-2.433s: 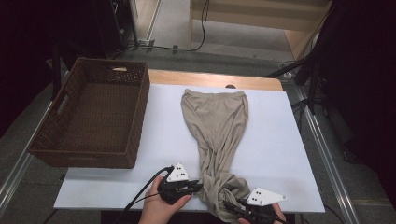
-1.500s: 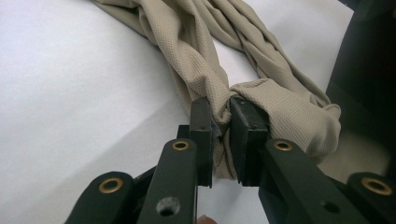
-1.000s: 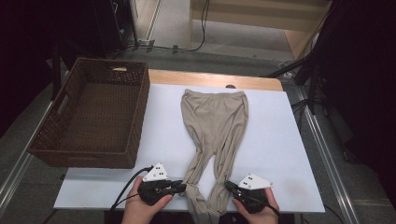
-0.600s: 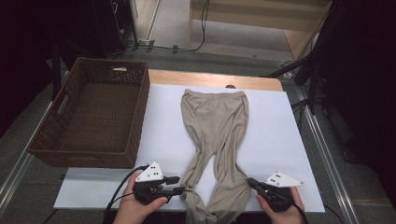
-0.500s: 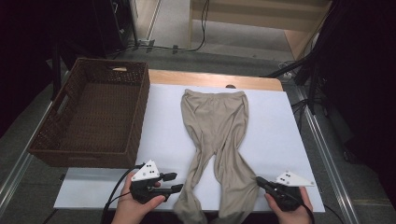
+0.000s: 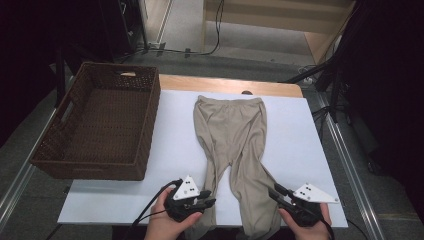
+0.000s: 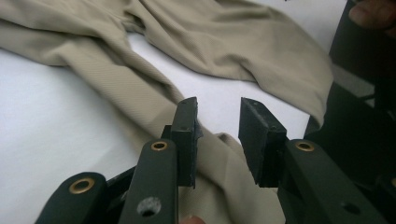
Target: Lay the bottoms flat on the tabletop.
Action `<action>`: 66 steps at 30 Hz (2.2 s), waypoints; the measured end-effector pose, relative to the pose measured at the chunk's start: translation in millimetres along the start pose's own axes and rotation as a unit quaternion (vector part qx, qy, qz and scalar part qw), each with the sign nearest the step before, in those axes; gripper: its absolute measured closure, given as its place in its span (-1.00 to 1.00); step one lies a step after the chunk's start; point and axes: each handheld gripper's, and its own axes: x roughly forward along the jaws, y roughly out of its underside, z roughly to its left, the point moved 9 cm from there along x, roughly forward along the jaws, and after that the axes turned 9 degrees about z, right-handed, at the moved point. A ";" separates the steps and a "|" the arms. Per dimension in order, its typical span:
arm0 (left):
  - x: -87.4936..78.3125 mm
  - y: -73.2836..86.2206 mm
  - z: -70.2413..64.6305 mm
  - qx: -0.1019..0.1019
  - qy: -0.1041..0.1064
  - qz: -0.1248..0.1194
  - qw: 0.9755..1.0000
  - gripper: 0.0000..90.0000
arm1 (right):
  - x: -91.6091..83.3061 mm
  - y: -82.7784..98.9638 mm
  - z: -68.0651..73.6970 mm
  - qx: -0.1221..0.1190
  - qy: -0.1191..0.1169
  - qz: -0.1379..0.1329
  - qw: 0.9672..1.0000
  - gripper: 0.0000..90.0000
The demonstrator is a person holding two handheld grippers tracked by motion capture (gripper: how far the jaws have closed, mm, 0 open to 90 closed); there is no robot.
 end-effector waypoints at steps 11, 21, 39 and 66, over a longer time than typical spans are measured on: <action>13.1 17.9 -5.7 0.007 -0.019 0.050 0.999 0.50 | 27.3 -16.5 45.2 -0.040 -0.049 0.011 0.998 0.47; 10.3 17.9 -1.1 -0.003 -0.017 0.037 0.999 0.99 | 65.1 -54.2 90.7 -0.065 -0.085 0.006 0.994 0.47; -25.5 36.1 34.5 -0.046 0.013 0.039 0.998 0.99 | 82.9 -25.0 122.0 -0.111 -0.096 0.050 0.988 0.54; -28.0 29.4 30.8 -0.044 0.019 0.025 0.999 0.61 | 97.8 -31.4 141.7 -0.107 -0.122 0.084 0.983 0.95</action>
